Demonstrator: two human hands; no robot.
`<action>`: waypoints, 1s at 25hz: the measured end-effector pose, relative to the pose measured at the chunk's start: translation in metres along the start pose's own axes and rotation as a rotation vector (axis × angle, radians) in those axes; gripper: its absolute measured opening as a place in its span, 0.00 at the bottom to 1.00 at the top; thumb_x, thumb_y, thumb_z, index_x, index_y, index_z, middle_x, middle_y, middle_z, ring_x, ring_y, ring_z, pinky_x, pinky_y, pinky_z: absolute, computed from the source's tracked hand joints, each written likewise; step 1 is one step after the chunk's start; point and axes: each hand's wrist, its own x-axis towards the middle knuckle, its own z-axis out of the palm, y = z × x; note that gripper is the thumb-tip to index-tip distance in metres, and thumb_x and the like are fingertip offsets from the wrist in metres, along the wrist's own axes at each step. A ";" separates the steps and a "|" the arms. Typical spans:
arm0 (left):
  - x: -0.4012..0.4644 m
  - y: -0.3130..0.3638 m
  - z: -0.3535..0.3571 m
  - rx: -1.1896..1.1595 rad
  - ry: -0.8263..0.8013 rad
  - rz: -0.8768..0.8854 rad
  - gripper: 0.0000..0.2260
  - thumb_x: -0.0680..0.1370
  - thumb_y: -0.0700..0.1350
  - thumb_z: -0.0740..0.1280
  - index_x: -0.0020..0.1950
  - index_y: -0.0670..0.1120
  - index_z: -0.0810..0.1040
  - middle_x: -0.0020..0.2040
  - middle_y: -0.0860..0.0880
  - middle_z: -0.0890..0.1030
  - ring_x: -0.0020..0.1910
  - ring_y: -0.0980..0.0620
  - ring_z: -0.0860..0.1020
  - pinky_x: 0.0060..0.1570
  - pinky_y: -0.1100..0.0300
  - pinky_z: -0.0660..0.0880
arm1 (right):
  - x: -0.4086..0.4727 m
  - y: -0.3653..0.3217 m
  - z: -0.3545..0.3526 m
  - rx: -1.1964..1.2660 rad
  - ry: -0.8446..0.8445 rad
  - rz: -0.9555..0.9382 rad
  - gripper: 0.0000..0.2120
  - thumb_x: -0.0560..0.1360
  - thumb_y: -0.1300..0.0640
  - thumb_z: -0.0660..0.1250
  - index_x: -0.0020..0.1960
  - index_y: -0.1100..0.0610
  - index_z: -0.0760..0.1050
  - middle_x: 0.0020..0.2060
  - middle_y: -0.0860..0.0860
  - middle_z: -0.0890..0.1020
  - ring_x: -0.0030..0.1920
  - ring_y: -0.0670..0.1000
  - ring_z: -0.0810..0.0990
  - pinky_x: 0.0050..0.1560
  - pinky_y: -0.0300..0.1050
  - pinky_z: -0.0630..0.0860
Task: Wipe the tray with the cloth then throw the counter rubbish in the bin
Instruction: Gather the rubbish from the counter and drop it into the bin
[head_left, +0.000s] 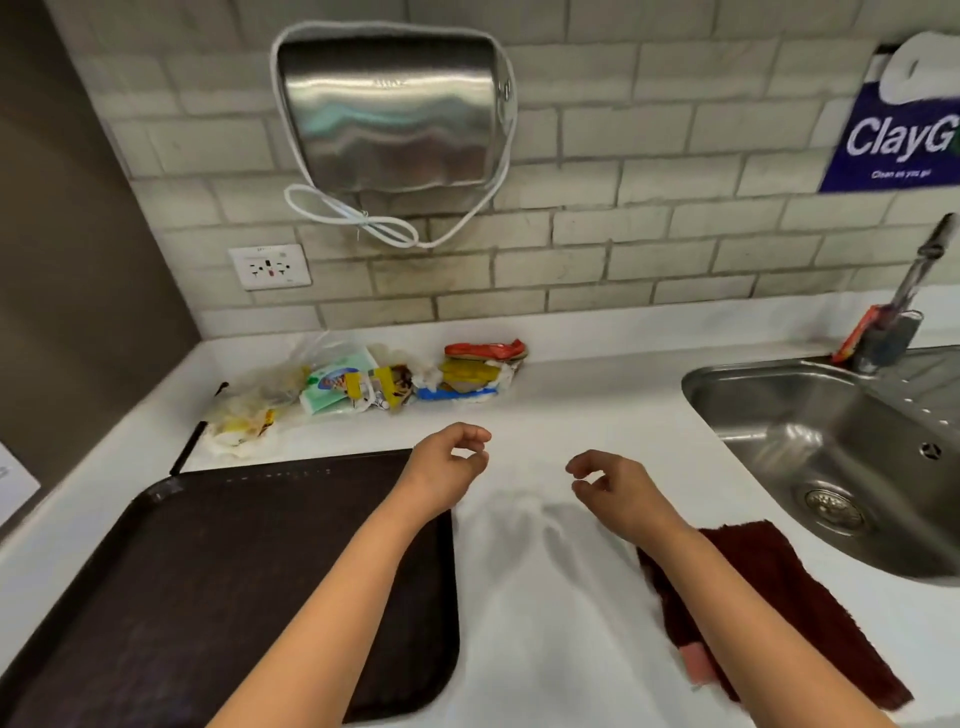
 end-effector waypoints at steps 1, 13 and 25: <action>0.011 -0.005 -0.005 0.000 0.007 -0.011 0.08 0.77 0.40 0.65 0.53 0.51 0.76 0.52 0.52 0.76 0.40 0.55 0.75 0.37 0.71 0.70 | 0.011 -0.003 0.005 -0.008 -0.009 0.006 0.06 0.76 0.60 0.63 0.50 0.50 0.74 0.51 0.47 0.77 0.39 0.47 0.75 0.43 0.37 0.71; 0.175 -0.069 -0.059 0.272 0.033 -0.013 0.17 0.76 0.37 0.62 0.64 0.45 0.75 0.66 0.47 0.73 0.63 0.48 0.73 0.56 0.66 0.67 | 0.162 -0.049 0.062 -0.387 -0.106 -0.018 0.13 0.76 0.57 0.61 0.60 0.53 0.75 0.59 0.50 0.76 0.56 0.51 0.76 0.55 0.39 0.70; 0.266 -0.118 -0.053 0.580 -0.057 0.007 0.25 0.80 0.50 0.58 0.76 0.50 0.57 0.67 0.43 0.73 0.63 0.43 0.74 0.59 0.54 0.73 | 0.279 -0.069 0.112 -0.491 -0.225 -0.093 0.21 0.80 0.51 0.57 0.72 0.55 0.64 0.71 0.53 0.65 0.72 0.54 0.61 0.70 0.46 0.58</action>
